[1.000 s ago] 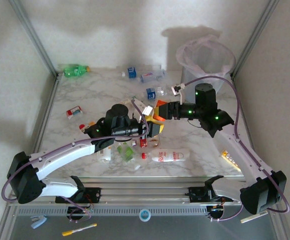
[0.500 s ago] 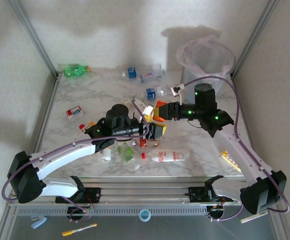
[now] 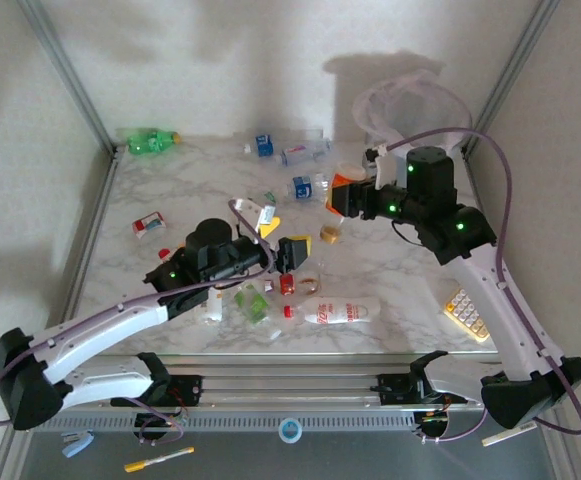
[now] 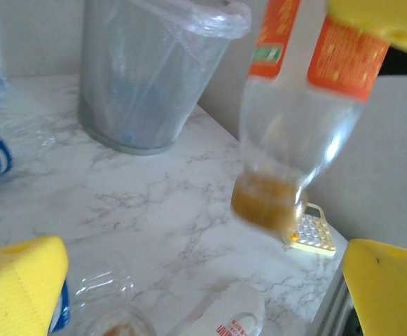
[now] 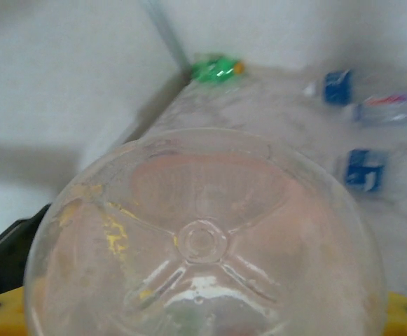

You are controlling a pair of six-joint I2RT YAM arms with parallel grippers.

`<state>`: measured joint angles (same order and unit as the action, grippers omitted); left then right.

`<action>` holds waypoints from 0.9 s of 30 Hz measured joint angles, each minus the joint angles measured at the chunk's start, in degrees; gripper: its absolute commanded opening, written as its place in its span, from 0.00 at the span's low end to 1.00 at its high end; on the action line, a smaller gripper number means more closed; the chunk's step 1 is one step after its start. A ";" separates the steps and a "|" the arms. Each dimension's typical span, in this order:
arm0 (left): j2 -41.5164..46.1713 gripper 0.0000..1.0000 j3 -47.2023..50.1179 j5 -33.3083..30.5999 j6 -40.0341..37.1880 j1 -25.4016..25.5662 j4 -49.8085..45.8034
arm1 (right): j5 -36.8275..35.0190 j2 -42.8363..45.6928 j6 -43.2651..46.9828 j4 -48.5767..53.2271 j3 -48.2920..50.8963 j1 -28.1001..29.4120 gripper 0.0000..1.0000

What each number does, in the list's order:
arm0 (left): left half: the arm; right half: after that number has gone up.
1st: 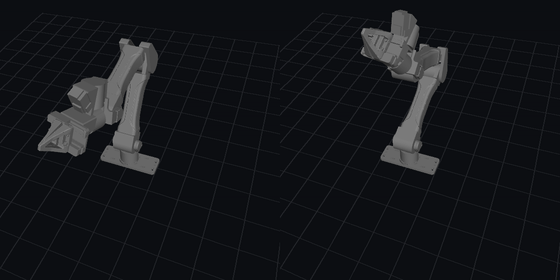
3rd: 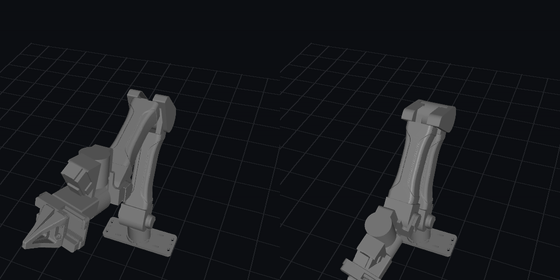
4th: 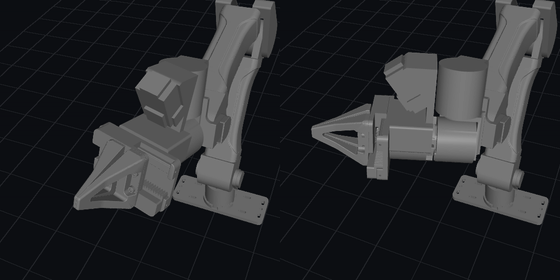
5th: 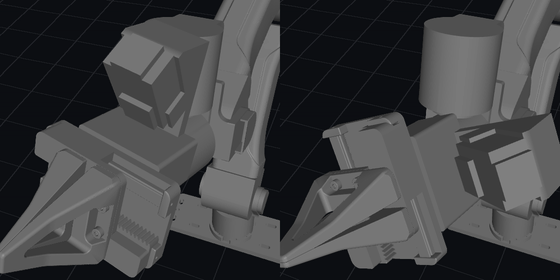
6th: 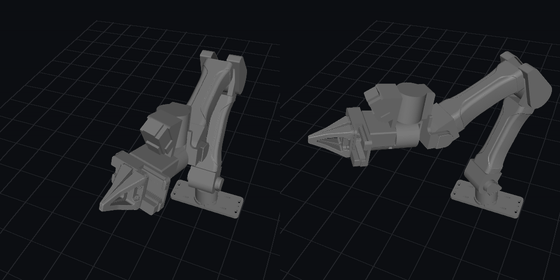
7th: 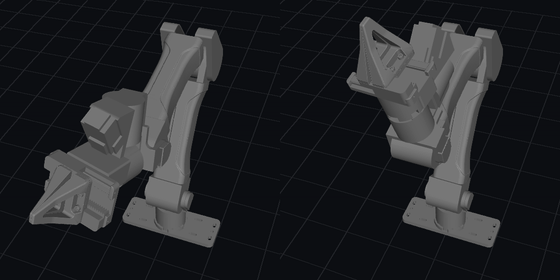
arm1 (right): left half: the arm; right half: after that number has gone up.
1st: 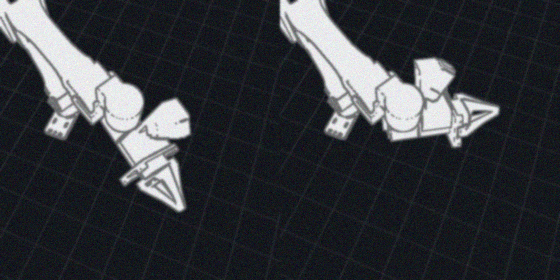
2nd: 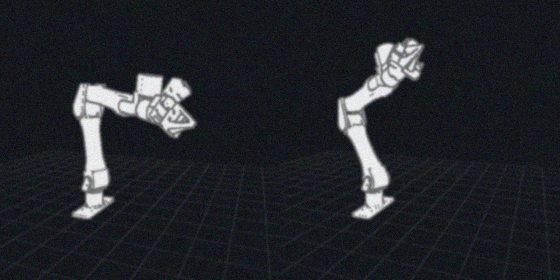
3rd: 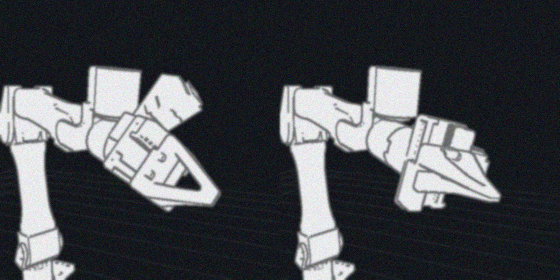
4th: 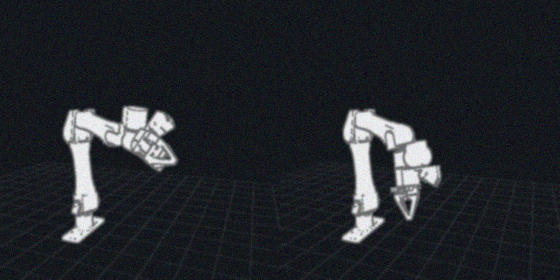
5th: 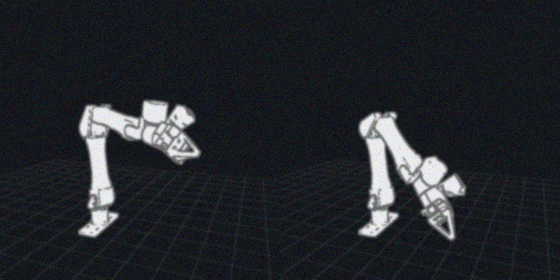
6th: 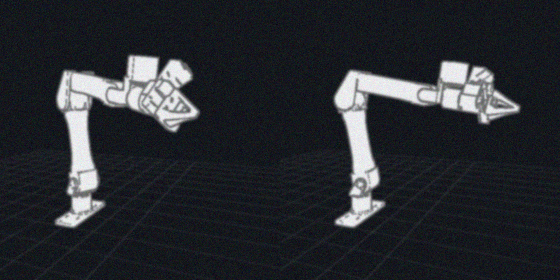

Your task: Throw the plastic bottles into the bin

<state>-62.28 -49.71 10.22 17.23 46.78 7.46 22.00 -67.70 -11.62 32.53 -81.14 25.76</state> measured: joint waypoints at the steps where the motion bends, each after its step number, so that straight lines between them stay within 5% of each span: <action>1: 1.25 1.00 0.83 -0.90 0.46 -0.13 -0.04 | -2.32 0.00 1.07 -0.02 -0.85 0.00 0.46; 7: 7.45 1.00 3.85 -5.40 2.43 -0.28 -2.12 | -12.09 0.24 6.95 -3.30 -3.21 -0.83 0.46; 17: 14.97 1.00 5.70 -11.10 5.14 -0.33 -5.66 | -25.09 1.33 17.03 -24.57 -3.23 -5.31 0.43; 27: 15.89 1.00 6.88 -14.38 6.88 -0.37 -8.31 | -25.86 0.57 21.11 -46.90 1.16 -11.41 0.49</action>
<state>-46.39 -42.83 -4.16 24.12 46.41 -0.84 -3.86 -67.13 9.50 -14.37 -79.99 14.35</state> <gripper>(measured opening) 0.994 0.560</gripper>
